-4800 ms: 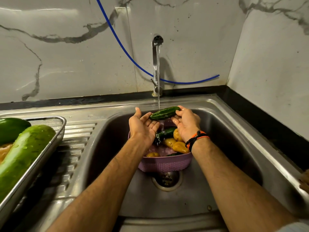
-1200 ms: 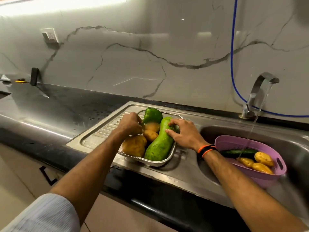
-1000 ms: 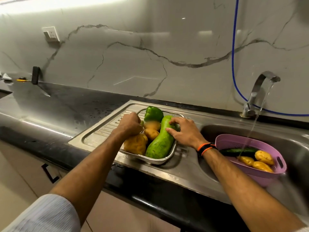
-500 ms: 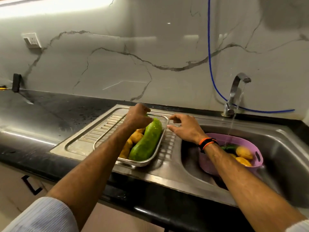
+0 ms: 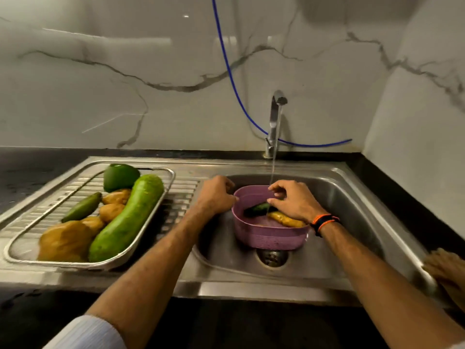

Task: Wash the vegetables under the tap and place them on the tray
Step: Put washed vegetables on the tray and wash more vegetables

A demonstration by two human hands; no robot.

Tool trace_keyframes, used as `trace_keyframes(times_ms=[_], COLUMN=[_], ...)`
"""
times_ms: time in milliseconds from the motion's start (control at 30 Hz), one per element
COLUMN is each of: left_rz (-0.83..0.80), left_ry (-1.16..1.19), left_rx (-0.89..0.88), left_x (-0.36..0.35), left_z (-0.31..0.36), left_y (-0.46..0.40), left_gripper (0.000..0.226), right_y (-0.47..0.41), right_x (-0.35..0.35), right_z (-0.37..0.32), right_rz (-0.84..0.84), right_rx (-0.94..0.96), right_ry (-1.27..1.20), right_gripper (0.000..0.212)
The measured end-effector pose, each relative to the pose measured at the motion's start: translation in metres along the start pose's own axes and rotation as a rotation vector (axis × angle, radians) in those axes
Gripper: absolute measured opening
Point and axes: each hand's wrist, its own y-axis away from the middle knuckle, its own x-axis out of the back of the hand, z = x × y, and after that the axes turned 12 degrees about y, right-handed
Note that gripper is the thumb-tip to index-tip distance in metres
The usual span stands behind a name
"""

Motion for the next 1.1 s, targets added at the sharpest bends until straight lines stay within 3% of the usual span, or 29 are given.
trace_keyframes(times_ms=[233, 533, 733, 833, 967, 1033, 1100], left_rz=[-0.134, -0.37, -0.499, -0.528, -0.481, -0.39, -0.267], left_ry=[-0.041, -0.303, -0.376, -0.409, -0.382, -0.317, -0.152], left_rx=[0.054, 0.081, 0.196, 0.227, 0.204, 0.202, 0.213], left_x=[-0.067, -0.122, -0.143, -0.144, -0.147, -0.14, -0.132], left_z=[-0.01, -0.011, -0.02, -0.023, -0.026, -0.022, -0.017], left_y=[-0.032, -0.066, -0.073, -0.077, -0.076, -0.072, -0.071], left_gripper=[0.048, 0.051, 0.052, 0.049, 0.045, 0.044, 0.029], right_y=[-0.006, -0.023, -0.024, -0.024, -0.022, -0.022, -0.021], right_x=[-0.022, -0.034, -0.036, -0.037, -0.036, -0.036, -0.036], right_z=[0.054, 0.071, 0.07, 0.066, 0.065, 0.064, 0.064], right_rz=[-0.122, -0.175, -0.198, -0.216, -0.226, -0.23, -0.229], right_rx=[-0.161, -0.197, -0.191, -0.192, -0.193, -0.194, -0.205], right_ry=[0.012, 0.099, 0.135, 0.135, 0.134, 0.131, 0.128], right_gripper=[0.034, 0.018, 0.017, 0.027, 0.032, 0.032, 0.032])
